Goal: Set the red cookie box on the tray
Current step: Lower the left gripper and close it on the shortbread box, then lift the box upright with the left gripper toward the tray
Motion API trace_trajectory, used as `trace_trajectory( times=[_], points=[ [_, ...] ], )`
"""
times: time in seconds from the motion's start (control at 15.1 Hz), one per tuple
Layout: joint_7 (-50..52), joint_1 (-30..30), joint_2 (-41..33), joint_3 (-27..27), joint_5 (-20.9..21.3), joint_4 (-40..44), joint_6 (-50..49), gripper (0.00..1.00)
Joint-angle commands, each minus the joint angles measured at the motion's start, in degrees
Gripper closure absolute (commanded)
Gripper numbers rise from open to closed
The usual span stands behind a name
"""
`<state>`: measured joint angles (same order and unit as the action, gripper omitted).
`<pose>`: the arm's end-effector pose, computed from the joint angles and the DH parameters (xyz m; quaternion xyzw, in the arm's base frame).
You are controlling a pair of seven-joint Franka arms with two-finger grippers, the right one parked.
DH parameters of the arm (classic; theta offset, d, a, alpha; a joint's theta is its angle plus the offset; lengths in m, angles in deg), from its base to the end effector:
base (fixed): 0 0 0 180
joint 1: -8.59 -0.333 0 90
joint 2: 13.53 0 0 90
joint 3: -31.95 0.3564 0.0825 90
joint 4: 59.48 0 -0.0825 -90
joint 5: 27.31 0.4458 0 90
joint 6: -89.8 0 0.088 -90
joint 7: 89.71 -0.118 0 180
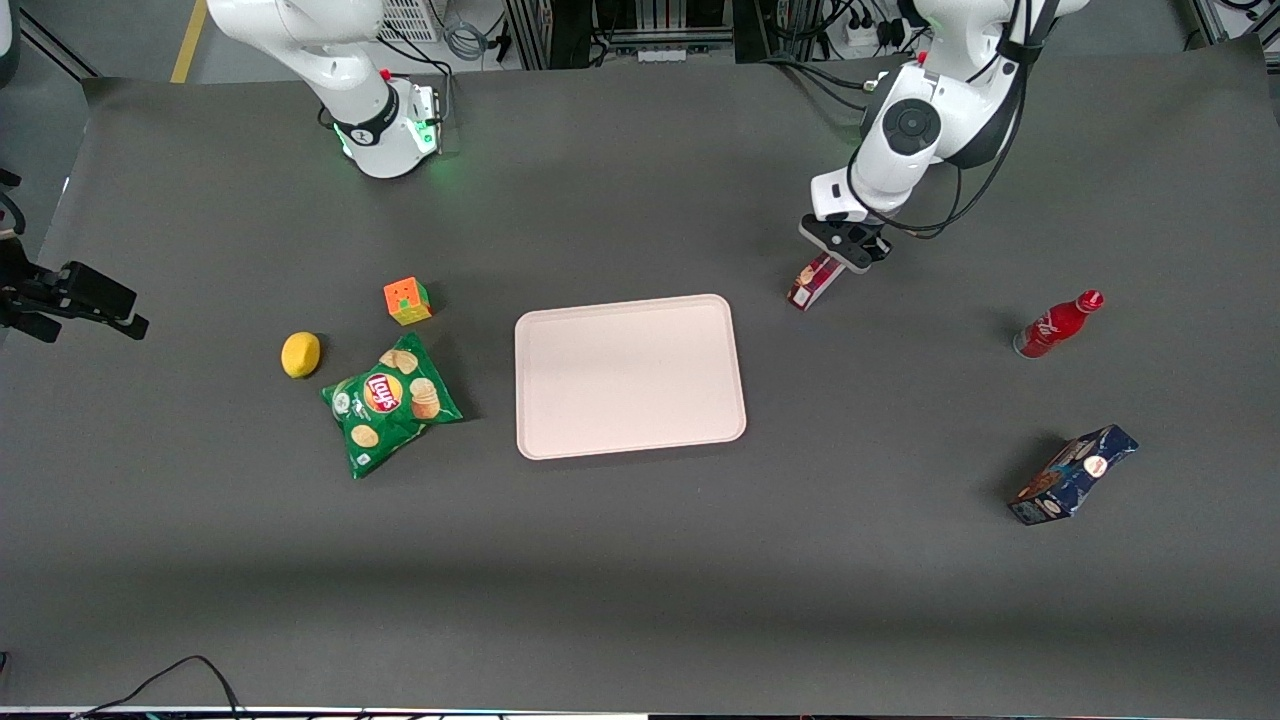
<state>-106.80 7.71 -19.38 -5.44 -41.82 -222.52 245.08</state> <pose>0.3117 -0.2088 0.1887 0.9392 -0.3421 -0.0261 0.0148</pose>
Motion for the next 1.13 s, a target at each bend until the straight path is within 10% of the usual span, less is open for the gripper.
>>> trace_trajectory(
  times=[0.0,0.4,1.06],
  points=[
    [-0.93,-0.79,-2.32,0.03,-3.33,1.30,-3.46,1.00],
    [2.67,-0.79,-5.93,6.79,-4.21,23.70,-35.36,1.00],
    [25.06,-0.17,3.29,10.58,2.11,52.54,-46.47,1.00]
  ],
)
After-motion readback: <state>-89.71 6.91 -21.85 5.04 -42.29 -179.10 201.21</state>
